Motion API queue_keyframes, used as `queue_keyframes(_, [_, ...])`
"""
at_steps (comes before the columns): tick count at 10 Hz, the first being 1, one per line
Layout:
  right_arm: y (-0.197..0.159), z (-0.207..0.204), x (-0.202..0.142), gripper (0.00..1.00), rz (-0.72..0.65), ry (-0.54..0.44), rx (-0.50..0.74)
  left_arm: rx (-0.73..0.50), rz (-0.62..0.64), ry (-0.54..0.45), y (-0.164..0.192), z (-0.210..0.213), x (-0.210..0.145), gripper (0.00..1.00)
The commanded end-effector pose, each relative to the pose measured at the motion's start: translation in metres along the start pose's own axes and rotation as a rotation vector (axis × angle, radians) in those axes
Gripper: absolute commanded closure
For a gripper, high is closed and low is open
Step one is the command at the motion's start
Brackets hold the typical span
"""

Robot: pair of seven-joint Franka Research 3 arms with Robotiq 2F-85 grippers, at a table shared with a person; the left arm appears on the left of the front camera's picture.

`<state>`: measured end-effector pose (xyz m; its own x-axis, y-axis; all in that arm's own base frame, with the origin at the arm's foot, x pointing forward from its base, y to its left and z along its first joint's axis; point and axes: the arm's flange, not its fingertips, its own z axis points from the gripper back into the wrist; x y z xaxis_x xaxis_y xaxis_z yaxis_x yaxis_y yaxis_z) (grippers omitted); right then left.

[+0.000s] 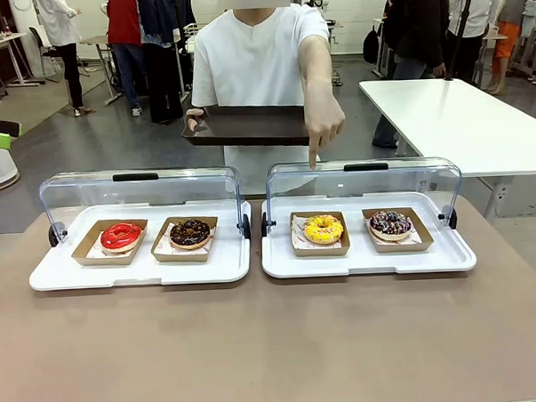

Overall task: Provide the desired donut to the person.
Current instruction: Pick up and lift the Paper togo box containing the Donut pointed at by the person.

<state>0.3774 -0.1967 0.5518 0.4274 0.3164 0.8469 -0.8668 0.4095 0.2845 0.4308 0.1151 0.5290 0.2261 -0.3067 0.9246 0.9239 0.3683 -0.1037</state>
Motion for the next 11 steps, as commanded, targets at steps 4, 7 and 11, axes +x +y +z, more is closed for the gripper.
queue_keyframes(4, [0.000,-0.001,0.000,0.00,0.001,-0.004,0.005,0.002,0.000,-0.007,0.000,0.001,0.000,0.00])
queue_keyframes(7, [0.000,-0.001,0.000,0.00,0.001,-0.004,0.005,0.002,0.000,-0.007,0.000,0.001,0.000,0.00])
queue_keyframes(11, [0.030,-0.031,0.052,0.00,0.196,0.197,0.107,0.002,0.000,-0.007,0.000,0.001,0.000,0.00])
